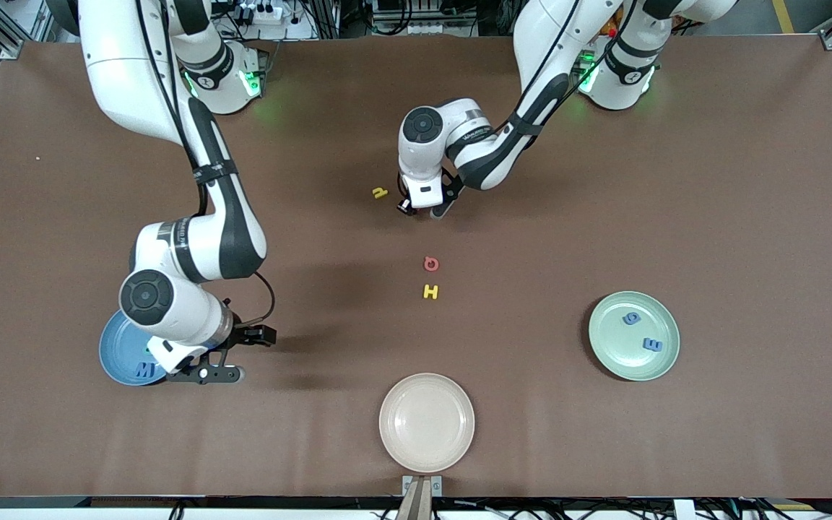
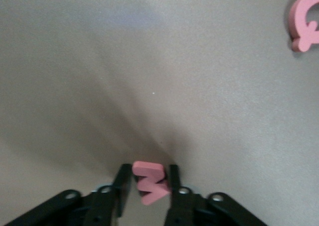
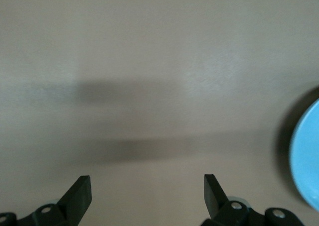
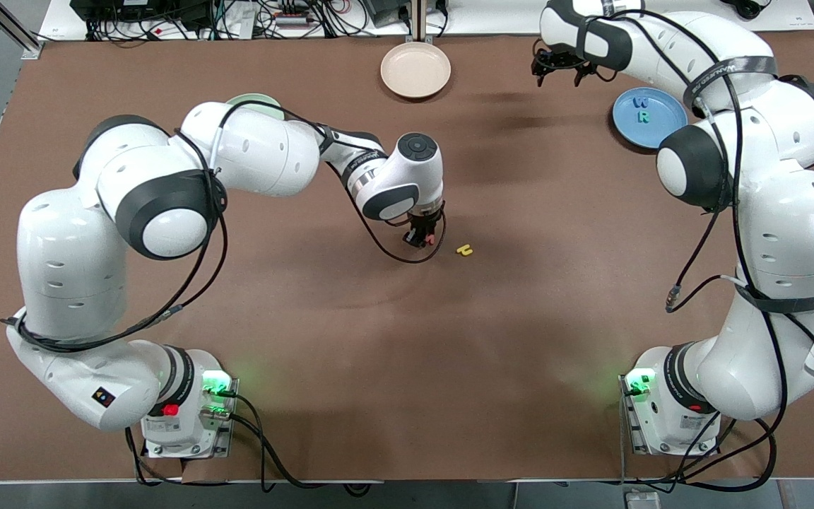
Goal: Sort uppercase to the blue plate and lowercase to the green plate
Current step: 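Carry the pink w to the green plate and open the left gripper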
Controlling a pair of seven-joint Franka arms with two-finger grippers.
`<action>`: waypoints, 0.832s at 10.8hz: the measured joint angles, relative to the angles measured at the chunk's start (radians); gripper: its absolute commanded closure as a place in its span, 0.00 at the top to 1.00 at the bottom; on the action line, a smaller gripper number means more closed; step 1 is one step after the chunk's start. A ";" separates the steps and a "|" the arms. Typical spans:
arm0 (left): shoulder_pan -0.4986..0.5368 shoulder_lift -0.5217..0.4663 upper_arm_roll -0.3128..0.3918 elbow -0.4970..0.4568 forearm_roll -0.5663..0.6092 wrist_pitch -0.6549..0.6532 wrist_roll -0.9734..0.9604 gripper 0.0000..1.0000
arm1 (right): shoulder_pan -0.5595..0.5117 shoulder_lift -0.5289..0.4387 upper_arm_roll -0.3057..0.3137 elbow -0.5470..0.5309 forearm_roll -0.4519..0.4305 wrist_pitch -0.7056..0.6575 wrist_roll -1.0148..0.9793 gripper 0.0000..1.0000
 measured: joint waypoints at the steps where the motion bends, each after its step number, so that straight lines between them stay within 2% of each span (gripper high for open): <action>1: 0.001 0.000 0.000 0.000 0.001 0.000 0.000 0.00 | 0.028 0.002 0.001 0.001 0.000 0.011 0.037 1.00; 3: 0.011 -0.001 -0.001 0.001 0.020 0.000 0.000 0.00 | 0.074 0.007 0.001 0.001 0.000 0.027 0.071 1.00; 5: 0.066 -0.019 -0.001 0.011 0.037 0.000 0.047 0.00 | 0.081 0.009 0.000 0.001 0.000 0.028 0.073 1.00; 7: 0.181 -0.084 -0.018 0.017 0.038 -0.050 0.184 0.00 | 0.079 0.009 -0.004 0.001 0.000 0.029 0.076 1.00; 9: 0.318 -0.149 -0.037 0.018 0.038 -0.117 0.376 0.00 | 0.105 0.012 0.002 0.001 0.003 0.060 0.195 1.00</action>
